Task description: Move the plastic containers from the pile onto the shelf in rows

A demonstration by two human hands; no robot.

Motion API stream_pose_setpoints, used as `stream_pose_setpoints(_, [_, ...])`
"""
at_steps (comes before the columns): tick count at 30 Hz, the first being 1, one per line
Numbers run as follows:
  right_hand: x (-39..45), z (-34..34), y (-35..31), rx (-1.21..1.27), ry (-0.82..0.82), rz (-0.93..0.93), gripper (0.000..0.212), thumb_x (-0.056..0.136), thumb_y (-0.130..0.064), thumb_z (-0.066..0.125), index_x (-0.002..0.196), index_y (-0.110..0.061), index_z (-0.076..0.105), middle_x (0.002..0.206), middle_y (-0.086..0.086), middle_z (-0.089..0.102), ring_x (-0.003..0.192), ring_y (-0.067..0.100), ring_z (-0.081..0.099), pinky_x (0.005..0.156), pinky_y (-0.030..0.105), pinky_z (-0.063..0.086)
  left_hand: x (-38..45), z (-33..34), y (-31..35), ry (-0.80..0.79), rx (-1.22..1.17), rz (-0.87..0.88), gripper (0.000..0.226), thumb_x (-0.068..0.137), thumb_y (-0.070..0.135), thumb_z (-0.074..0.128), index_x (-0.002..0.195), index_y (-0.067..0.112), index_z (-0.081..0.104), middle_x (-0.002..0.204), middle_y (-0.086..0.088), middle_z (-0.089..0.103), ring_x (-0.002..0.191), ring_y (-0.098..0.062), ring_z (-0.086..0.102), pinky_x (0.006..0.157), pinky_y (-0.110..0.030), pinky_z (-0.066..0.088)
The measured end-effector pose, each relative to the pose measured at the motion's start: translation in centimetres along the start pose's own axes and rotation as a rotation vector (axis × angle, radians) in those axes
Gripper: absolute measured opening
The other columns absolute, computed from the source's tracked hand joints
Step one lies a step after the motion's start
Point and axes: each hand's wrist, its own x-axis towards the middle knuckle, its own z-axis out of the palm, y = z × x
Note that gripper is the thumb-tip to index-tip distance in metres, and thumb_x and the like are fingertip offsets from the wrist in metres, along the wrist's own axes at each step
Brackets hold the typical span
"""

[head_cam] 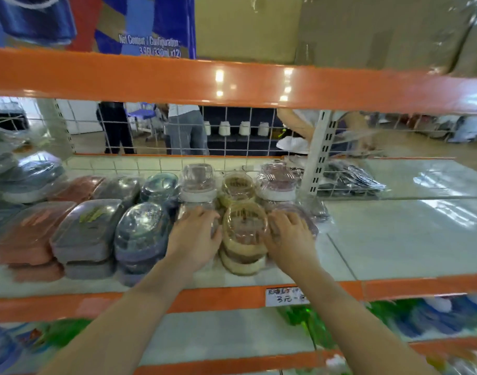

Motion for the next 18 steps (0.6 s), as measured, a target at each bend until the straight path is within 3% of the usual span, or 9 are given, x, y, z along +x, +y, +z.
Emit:
stream_pose_setpoints(10, [-1.2, -7.2, 14.1, -0.051, 0.003, 0.093, 0.044, 0.095, -0.027, 0.049, 0.138, -0.019, 0.041, 0.139, 0.005, 0.042, 0.126, 0.024, 0.040, 0.102, 0.033, 0.035, 1.4, 4.0, 13.8, -0.047, -0.080, 0.180, 0.026, 0.096, 0.028, 0.046, 0.117, 0.023, 0.060, 0.111, 0.009, 0.056, 0.101, -0.012, 0.055, 0.073, -0.025, 0.037])
stream_pose_setpoints(13, [-2.1, -9.8, 19.5, -0.075, 0.004, 0.125, 0.044, 0.095, -0.026, 0.049, 0.138, -0.019, 0.041, 0.136, 0.005, 0.044, 0.124, 0.023, 0.043, 0.100, 0.032, 0.036, 2.1, 6.7, 19.3, -0.140, -0.124, 0.238, 0.025, 0.096, 0.028, 0.047, 0.115, 0.021, 0.062, 0.115, 0.007, 0.059, 0.101, -0.011, 0.056, 0.081, -0.026, 0.045])
stream_pose_setpoints(18, [-4.3, -14.6, 28.7, -0.077, 0.006, 0.246, 0.045, 0.095, -0.024, 0.048, 0.138, -0.018, 0.039, 0.135, 0.008, 0.042, 0.118, 0.027, 0.048, 0.094, 0.032, 0.039, 2.6, 11.7, 29.4, -0.283, -0.194, 0.306, 0.026, 0.095, 0.029, 0.049, 0.116, 0.022, 0.062, 0.118, 0.004, 0.059, 0.106, -0.013, 0.055, 0.091, -0.028, 0.045])
